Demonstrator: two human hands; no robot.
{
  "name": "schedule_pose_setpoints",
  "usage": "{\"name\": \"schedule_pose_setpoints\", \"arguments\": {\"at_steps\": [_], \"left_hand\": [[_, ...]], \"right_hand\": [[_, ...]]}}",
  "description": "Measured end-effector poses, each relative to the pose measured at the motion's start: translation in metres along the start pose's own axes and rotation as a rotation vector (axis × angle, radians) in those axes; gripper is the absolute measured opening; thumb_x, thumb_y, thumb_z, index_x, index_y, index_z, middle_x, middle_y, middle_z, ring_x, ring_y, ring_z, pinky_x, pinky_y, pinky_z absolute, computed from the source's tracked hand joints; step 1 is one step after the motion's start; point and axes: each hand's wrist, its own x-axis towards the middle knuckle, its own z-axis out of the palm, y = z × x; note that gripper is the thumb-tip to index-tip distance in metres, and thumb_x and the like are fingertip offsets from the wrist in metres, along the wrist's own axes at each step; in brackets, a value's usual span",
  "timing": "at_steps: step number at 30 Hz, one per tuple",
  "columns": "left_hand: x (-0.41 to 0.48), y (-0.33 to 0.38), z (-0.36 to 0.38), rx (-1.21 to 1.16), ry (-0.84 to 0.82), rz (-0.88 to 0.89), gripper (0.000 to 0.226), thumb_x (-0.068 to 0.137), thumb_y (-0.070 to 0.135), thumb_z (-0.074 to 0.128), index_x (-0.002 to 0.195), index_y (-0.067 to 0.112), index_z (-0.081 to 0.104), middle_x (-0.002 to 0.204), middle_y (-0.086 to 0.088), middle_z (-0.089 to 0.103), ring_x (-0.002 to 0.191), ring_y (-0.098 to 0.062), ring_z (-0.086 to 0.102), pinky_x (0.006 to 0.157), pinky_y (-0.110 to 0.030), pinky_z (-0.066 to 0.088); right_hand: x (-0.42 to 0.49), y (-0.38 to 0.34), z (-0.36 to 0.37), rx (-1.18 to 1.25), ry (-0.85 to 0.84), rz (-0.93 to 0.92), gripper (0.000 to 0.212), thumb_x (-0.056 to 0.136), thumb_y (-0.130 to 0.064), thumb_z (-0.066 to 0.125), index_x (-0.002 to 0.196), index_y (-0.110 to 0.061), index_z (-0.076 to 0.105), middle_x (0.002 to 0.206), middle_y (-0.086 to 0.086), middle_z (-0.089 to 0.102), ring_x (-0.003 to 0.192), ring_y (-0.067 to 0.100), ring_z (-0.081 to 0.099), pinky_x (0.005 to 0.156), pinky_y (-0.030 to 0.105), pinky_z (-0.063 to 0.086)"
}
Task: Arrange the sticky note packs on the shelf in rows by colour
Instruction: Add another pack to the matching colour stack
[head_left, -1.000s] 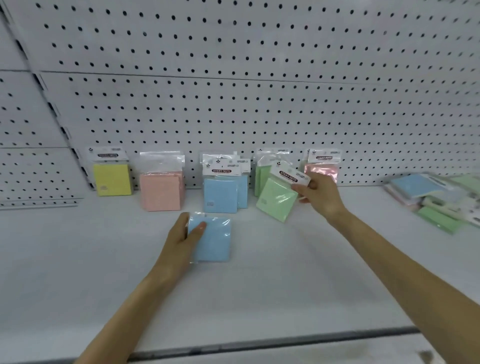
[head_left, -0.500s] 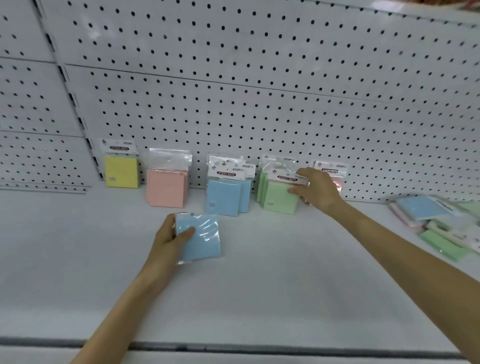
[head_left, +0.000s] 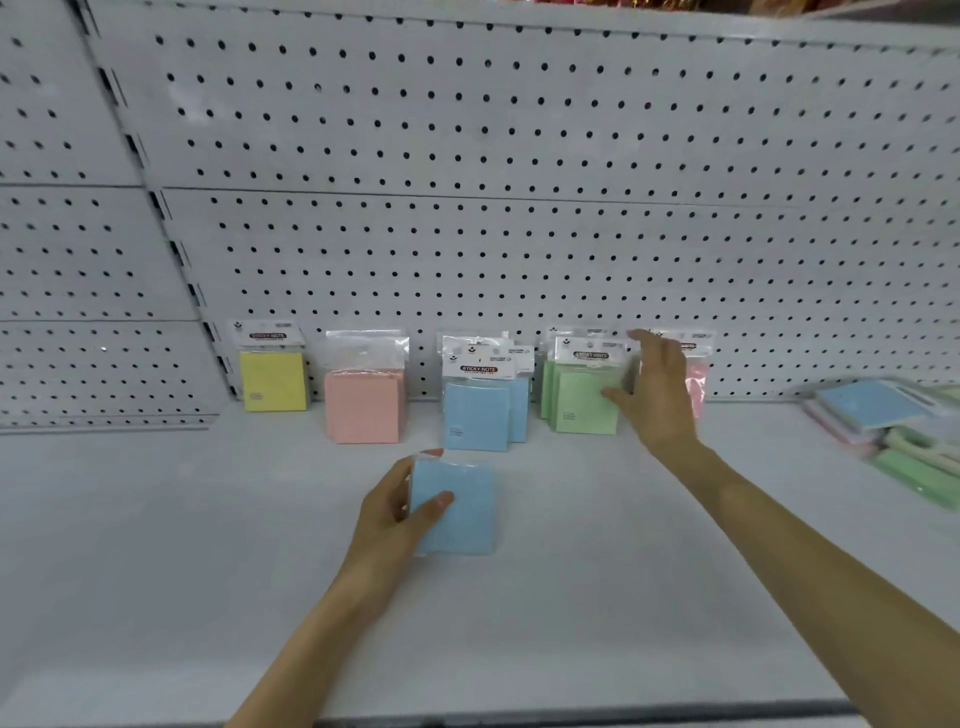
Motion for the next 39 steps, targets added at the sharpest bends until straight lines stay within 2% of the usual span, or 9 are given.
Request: {"name": "schedule_pose_setpoints", "arguments": {"at_steps": [4,9,13,16,20,23,27,32,39], "left_hand": [[0.007,0.000,-0.003,0.015,-0.101,-0.005,0.040,0.069,0.024,0.072,0.108,0.016,0.066,0.099,-0.003,0.073,0.088,-0.016,0.068,0.069,-0.026,0.053],[0.022,0.006,-0.004,0.029,-0.260,-0.011,0.034,0.083,0.022,0.067,0.117,0.019,0.063,0.108,-0.003,0.071,0.093,-0.015,0.067,0.066,-0.024,0.051],[0.033,0.007,-0.007,-0.010,-0.335,-0.024,0.037,0.090,0.021,0.061,0.126,0.026,0.058,0.121,-0.003,0.067,0.108,-0.021,0.063,0.088,-0.035,0.053],[0.043,0.009,-0.012,-0.113,-0.395,-0.076,0.047,0.088,0.004,0.060,0.130,0.025,0.055,0.117,-0.009,0.068,0.105,-0.027,0.066,0.085,-0.034,0.054],[0.066,0.012,-0.019,-0.202,-0.346,-0.099,0.061,0.070,-0.002,0.075,0.123,0.024,0.060,0.090,-0.006,0.070,0.075,-0.016,0.065,0.068,-0.023,0.053],[0.076,0.009,-0.019,-0.174,-0.341,-0.083,0.068,0.057,0.014,0.080,0.122,0.023,0.061,0.096,-0.007,0.071,0.082,-0.014,0.064,0.071,-0.020,0.051],[0.077,0.002,-0.015,-0.131,-0.325,-0.019,0.047,0.065,0.006,0.075,0.111,0.010,0.066,0.107,-0.011,0.071,0.097,-0.018,0.067,0.083,-0.025,0.052],[0.080,0.002,-0.014,0.005,-0.077,0.130,0.031,0.071,-0.006,0.074,0.093,0.014,0.067,0.086,-0.001,0.068,0.078,-0.007,0.062,0.077,-0.020,0.048],[0.093,0.000,0.004,0.221,0.174,0.315,0.038,0.078,-0.007,0.069,0.092,0.027,0.059,0.083,0.010,0.061,0.069,0.006,0.056,0.066,-0.007,0.044]], "right_hand": [[-0.052,-0.028,-0.005,0.360,0.247,0.116,0.028,0.083,-0.016,0.070,0.109,-0.017,0.058,0.100,0.000,0.053,0.083,0.019,0.055,0.073,0.025,0.046],[-0.114,-0.070,0.015,0.605,-0.560,0.171,0.015,0.088,-0.011,0.063,0.089,-0.025,0.065,0.083,0.001,0.065,0.072,0.014,0.060,0.066,0.020,0.050],[-0.115,-0.083,0.028,0.649,-0.630,0.211,0.014,0.080,-0.006,0.072,0.084,-0.017,0.063,0.079,0.005,0.065,0.069,0.009,0.062,0.059,0.019,0.049],[-0.112,-0.084,0.024,0.660,-0.684,0.242,0.013,0.082,-0.008,0.071,0.085,-0.012,0.059,0.076,0.005,0.064,0.061,0.011,0.064,0.046,0.020,0.045],[-0.119,-0.070,0.019,0.713,-0.528,0.333,0.017,0.083,-0.004,0.068,0.084,-0.003,0.051,0.071,0.013,0.064,0.060,0.024,0.067,0.052,0.029,0.053],[-0.124,-0.061,0.018,0.782,-0.404,0.406,0.020,0.083,0.003,0.066,0.084,0.001,0.046,0.069,0.015,0.066,0.061,0.028,0.068,0.057,0.033,0.056],[-0.120,-0.065,0.035,0.735,-0.332,0.390,0.018,0.084,0.000,0.066,0.084,-0.003,0.049,0.078,0.013,0.070,0.066,0.028,0.071,0.068,0.041,0.059],[-0.107,-0.084,0.063,0.590,-0.219,0.338,0.015,0.080,-0.011,0.073,0.082,-0.020,0.061,0.071,-0.002,0.070,0.062,0.013,0.069,0.060,0.020,0.055],[-0.092,-0.086,0.086,0.469,-0.059,0.440,0.028,0.070,-0.023,0.082,0.082,-0.017,0.058,0.076,0.002,0.068,0.058,0.022,0.067,0.064,0.037,0.057]]}}
